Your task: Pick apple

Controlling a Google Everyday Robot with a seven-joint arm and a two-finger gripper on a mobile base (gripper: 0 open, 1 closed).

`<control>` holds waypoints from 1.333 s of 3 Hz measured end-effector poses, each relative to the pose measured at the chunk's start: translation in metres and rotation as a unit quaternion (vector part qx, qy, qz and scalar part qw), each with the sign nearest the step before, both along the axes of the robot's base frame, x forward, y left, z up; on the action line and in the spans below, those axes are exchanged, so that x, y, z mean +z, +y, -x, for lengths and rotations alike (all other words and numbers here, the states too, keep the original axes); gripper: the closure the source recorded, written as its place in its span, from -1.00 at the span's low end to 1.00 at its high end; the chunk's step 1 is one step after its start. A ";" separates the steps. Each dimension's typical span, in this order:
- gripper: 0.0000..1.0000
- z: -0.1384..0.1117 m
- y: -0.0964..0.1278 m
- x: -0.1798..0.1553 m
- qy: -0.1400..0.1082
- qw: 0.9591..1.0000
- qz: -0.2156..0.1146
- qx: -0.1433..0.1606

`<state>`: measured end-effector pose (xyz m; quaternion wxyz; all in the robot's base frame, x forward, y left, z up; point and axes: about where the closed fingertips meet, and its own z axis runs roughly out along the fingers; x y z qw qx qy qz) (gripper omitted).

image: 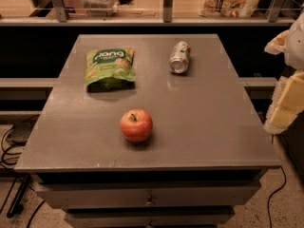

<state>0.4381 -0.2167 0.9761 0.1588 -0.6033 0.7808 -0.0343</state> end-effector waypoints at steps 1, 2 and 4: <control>-1.00 0.000 0.001 0.001 -0.001 1.000 -0.001 0.000; -1.00 0.001 0.019 -0.004 0.002 0.999 -0.030 0.030; -1.00 0.009 0.082 -0.036 0.025 0.988 -0.112 0.100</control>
Offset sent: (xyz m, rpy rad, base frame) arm -0.0041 0.0525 -0.0175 0.1729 0.0377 0.1739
